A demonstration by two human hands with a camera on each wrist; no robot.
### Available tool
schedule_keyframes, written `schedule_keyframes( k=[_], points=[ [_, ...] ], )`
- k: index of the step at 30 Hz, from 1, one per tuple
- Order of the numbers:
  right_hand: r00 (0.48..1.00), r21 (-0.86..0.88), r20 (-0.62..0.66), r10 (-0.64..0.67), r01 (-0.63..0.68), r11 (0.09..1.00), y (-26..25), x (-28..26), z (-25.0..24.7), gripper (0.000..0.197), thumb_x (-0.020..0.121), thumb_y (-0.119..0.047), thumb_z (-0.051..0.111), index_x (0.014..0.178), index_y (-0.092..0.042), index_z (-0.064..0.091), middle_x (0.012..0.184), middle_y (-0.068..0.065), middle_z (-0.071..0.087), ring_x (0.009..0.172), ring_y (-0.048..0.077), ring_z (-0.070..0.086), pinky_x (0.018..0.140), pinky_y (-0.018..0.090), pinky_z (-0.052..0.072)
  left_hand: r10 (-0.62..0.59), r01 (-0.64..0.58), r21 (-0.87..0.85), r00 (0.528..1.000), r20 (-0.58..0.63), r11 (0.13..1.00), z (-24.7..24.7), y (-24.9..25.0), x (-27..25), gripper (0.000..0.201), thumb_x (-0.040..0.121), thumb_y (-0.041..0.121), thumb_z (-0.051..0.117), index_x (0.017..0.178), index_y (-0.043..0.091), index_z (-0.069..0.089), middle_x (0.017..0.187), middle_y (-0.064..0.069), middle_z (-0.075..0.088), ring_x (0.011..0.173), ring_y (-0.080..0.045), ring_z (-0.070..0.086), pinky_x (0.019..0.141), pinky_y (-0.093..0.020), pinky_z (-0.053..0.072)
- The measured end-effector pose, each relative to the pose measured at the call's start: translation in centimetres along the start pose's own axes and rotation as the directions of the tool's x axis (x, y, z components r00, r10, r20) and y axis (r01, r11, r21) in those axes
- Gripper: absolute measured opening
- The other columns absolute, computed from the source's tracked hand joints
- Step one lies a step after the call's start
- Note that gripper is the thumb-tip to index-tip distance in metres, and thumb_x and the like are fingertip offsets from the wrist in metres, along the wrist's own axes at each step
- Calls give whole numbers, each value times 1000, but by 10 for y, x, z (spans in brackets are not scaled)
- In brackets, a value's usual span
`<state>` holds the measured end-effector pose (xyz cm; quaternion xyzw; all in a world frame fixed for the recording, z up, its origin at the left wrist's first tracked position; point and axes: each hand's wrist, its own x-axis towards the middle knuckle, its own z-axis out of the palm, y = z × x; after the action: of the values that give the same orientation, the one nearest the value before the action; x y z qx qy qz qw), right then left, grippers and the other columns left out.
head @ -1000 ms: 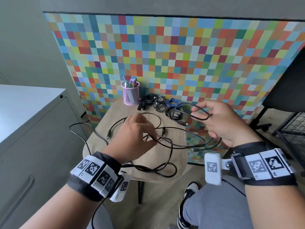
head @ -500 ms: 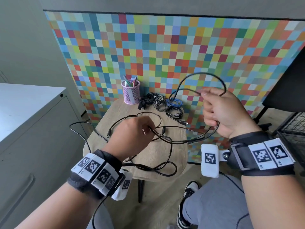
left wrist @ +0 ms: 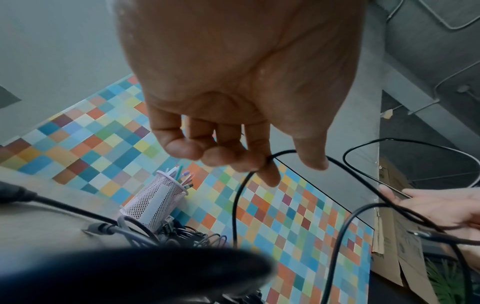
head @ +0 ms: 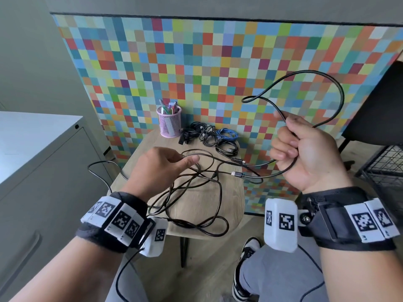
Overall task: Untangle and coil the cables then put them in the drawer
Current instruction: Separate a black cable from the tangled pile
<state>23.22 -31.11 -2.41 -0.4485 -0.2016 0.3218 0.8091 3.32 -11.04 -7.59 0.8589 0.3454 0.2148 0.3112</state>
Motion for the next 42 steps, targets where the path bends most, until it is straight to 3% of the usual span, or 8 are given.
schedule_keyframes(
  k=[10,15,19,22,28,30,37,42],
  points=[
    [995,158,-102,-7,23,987,21,2,9,30,111,-15,34,99,-17,62,52,-7,25,41,7,23,40,20,30,294,-292,-38,939,181,956,14,26,-11,5,90,29,73,87,30,76,94,15,71,91,-4,65,87,-32,53],
    [992,169,-123,-7,28,985,23,8,13,27,111,-14,36,102,-17,61,52,-7,26,42,8,23,40,21,30,380,-438,145,871,311,887,18,37,-23,17,91,46,69,87,30,75,79,13,69,78,-8,62,81,-29,39],
    [979,-214,-171,-108,71,974,26,15,6,25,109,-9,39,120,-13,61,58,-4,32,42,10,27,42,24,40,372,-427,145,879,297,893,18,38,-22,21,98,46,63,91,31,75,72,10,67,70,-8,60,67,-21,36],
    [977,-654,-128,-168,44,755,31,20,-1,32,109,-9,40,122,-15,68,69,1,43,45,12,39,50,36,58,365,-401,53,875,318,915,12,40,-20,17,99,35,63,88,31,75,78,11,72,73,-9,65,68,-30,49],
    [996,-837,-87,-10,-68,543,35,20,-4,36,109,-11,39,125,-17,71,68,2,55,64,19,57,77,53,64,341,-384,10,831,440,923,15,44,-17,18,99,34,62,84,37,72,112,30,68,98,15,62,87,-22,49],
    [995,-819,-97,-6,-77,569,36,19,-1,37,109,-9,38,127,-15,70,71,1,55,61,19,56,74,52,65,384,-434,5,801,459,901,19,43,-15,12,97,36,67,91,36,78,121,18,63,88,23,52,83,-13,43],
    [988,-622,-140,-63,-38,782,37,22,16,37,109,-6,35,127,-11,67,68,1,42,45,11,46,60,45,63,258,-415,77,689,678,907,29,58,-16,34,105,31,50,134,38,66,57,39,55,65,19,53,65,-6,34],
    [982,-503,-159,-106,12,864,27,21,20,36,108,-1,35,111,-17,68,74,-1,44,47,11,45,56,42,62,227,-371,59,678,699,927,34,57,-13,51,100,17,42,143,43,50,65,8,73,67,4,62,75,-20,47]
  ],
)
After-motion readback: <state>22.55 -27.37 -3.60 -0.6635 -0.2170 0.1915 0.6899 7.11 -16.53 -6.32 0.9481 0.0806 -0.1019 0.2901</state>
